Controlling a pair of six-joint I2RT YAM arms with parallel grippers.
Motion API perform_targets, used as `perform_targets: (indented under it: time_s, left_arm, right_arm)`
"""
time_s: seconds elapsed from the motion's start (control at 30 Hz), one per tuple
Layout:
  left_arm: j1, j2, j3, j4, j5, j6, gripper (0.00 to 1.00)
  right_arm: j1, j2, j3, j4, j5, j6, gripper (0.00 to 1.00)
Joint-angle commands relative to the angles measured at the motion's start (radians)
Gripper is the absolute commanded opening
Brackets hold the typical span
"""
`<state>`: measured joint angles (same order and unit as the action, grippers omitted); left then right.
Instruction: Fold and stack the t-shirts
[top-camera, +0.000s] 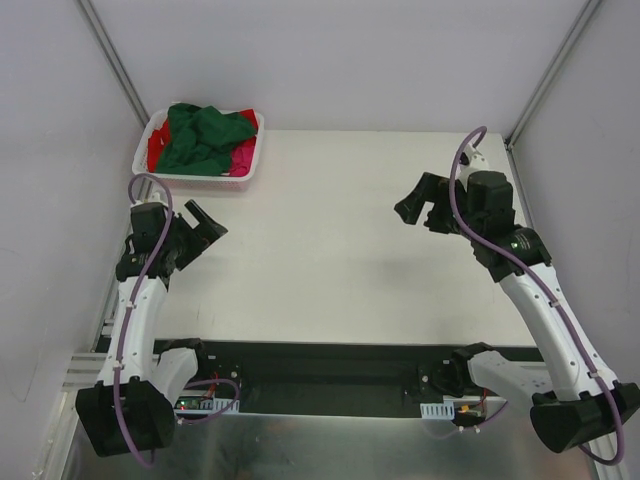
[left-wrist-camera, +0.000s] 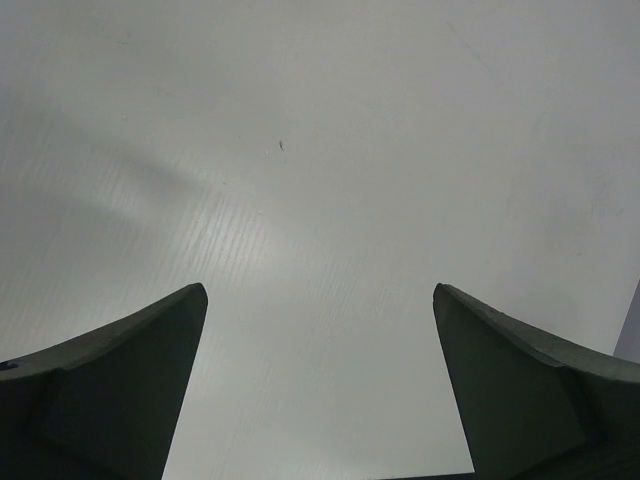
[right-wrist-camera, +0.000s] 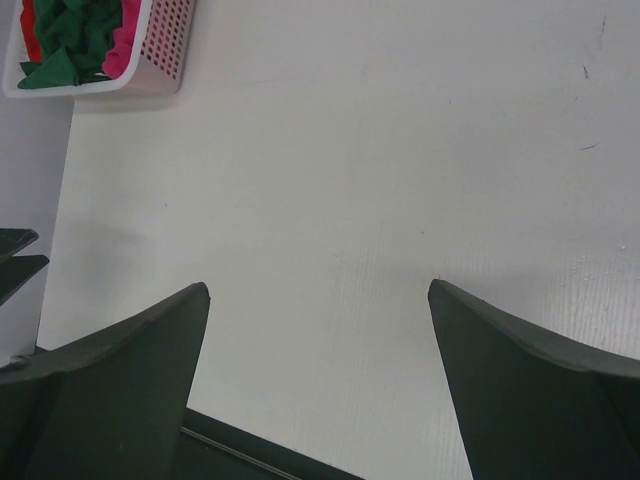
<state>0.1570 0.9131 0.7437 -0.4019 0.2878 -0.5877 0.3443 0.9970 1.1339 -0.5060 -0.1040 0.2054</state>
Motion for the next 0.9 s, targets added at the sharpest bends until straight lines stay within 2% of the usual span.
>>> perform_targets:
  time_s: [0.0,0.13,0.27,0.37,0.47,0.73,0.87]
  left_arm:
    - [0.001,0.015,0.074,0.018,-0.036,-0.006,0.96]
    - [-0.002,0.177,0.268,0.031,-0.122,0.028,0.91]
    - [-0.002,0.517,0.631,-0.011,-0.217,0.115,0.88]
    - [-0.001,0.674,0.808,-0.034,-0.306,0.124,0.88]
    - [0.007,0.798,0.928,-0.045,-0.372,0.105,0.86]
    - [0.007,1.131,1.319,-0.045,-0.36,0.097,0.87]
    - [0.007,1.263,1.421,-0.041,-0.404,0.108,0.85]
  right_arm:
    - [0.004,0.032,0.05,0.02,0.053,0.034,0.96]
    - [0.004,0.083,0.095,-0.017,0.09,0.063,0.96]
    - [0.005,0.12,0.125,-0.02,0.063,0.075,0.96]
    - [0.002,0.132,0.145,-0.023,0.064,0.071,0.96]
    - [0.004,0.147,0.167,-0.035,0.082,0.06,0.96]
    - [-0.002,0.178,0.211,-0.063,0.095,0.055,0.96]
    - [-0.005,0.212,0.245,-0.081,0.075,0.045,0.96]
